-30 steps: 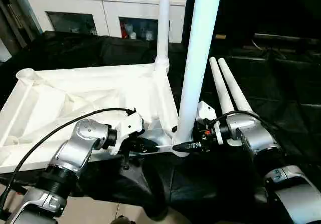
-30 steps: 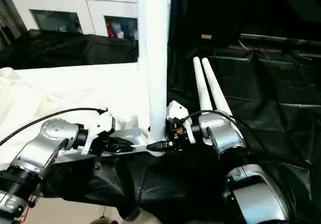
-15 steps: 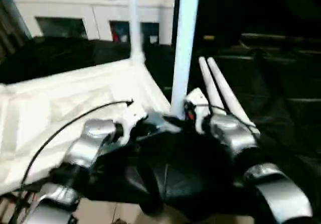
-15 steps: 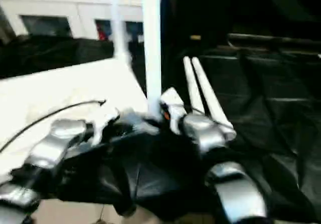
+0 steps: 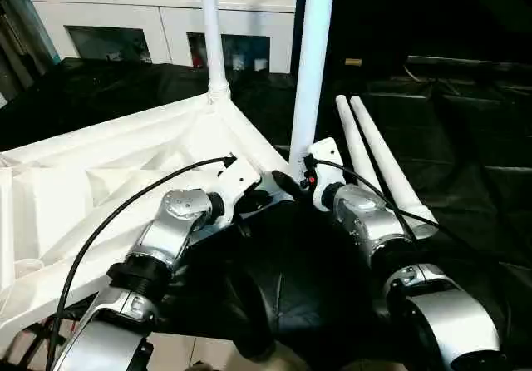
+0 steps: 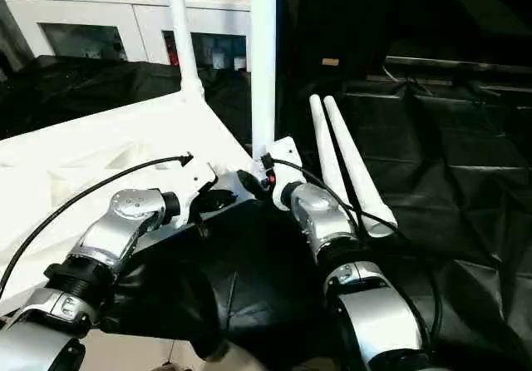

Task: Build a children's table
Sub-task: Rotate leg to tighten, then rotate table base

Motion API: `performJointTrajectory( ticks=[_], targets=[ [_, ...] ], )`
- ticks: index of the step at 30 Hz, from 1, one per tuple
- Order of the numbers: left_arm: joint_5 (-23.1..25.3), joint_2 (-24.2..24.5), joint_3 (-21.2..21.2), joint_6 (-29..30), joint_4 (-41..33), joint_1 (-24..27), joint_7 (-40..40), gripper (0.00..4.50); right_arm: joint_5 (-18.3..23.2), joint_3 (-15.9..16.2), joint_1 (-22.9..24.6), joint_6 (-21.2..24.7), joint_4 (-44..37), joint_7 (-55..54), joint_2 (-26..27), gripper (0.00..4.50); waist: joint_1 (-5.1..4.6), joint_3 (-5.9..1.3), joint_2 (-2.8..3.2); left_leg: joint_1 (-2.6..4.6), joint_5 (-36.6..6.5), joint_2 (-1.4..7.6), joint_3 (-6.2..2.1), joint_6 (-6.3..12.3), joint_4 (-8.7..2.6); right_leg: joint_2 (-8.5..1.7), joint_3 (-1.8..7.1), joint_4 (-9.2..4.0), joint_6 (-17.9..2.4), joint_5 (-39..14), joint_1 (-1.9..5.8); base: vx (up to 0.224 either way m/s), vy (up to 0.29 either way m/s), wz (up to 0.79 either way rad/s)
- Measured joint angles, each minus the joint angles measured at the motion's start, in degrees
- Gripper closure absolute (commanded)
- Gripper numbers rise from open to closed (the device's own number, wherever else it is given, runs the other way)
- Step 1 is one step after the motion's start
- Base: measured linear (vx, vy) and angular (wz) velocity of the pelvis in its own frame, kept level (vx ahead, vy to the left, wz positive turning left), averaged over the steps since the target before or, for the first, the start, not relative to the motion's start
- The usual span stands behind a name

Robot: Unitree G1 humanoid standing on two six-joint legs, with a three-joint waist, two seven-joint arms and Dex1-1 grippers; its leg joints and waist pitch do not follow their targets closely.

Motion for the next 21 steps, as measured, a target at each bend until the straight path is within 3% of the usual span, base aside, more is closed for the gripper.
performJointTrajectory(
  ticks=[3,6,7,11,15,21],
  targets=[
    [0.0,-0.7,-0.1,-1.3,0.0,0.0,0.8,4.5,1.1,-0.9,0.9,0.3,-2.3,1.5,-1.7,0.72,0.35,0.03,-0.04,-0.19,0.0,0.06,0.06,0.01,0.01,0.0,0.02,0.01,-0.2,0.1,-0.07,0.0,0.0,0.0],
    [-0.1,-1.4,0.0,-2.8,0.1,0.0,1.4,4.22,4.3,-1.7,4.7,2.2,-12.6,8.5,-6.1,0.63,1.3,0.04,-0.06,-0.46,0.2,0.08,0.1,0.31,0.14,0.0,0.05,-0.02,-0.1,0.0,-0.2,0.0,0.0,0.0],
    [-0.3,-1.4,0.2,-3.6,0.1,0.0,1.7,3.95,5.1,-1.8,5.5,2.7,-15.2,10.4,-7.5,0.6,1.32,0.05,-0.07,-0.54,0.3,0.09,0.09,0.42,0.21,0.0,0.04,-0.03,0.0,0.0,-0.2,0.0,0.0,0.0],
    [-0.9,-1.5,0.7,-5.8,-0.1,-0.2,2.4,3.8,7.9,-1.5,9.4,5.9,-25.3,18.3,-12.1,0.6,1.23,0.01,-0.16,-0.73,0.4,0.09,0.1,0.72,0.27,0.0,0.04,-0.14,0.0,0.0,-0.27,0.0,0.0,0.0],
    [-0.9,-0.5,1.5,-6.0,-0.9,0.1,3.5,3.43,8.9,-1.3,12.2,8.2,-27.5,21.9,-14.4,0.6,1.0,0.04,-0.2,-0.67,0.4,0.11,0.09,0.65,0.28,0.01,0.02,-0.04,0.0,0.0,-0.28,0.0,0.0,0.0],
    [0.8,4.8,7.6,-1.0,-10.3,4.2,13.1,2.93,9.8,5.2,17.7,15.9,-38.9,29.6,-18.0,0.6,0.7,0.14,-0.39,-0.45,0.2,0.16,0.01,0.35,0.2,0.06,-0.02,0.05,0.1,0.0,-0.19,0.0,0.0,0.0]
  ],
)
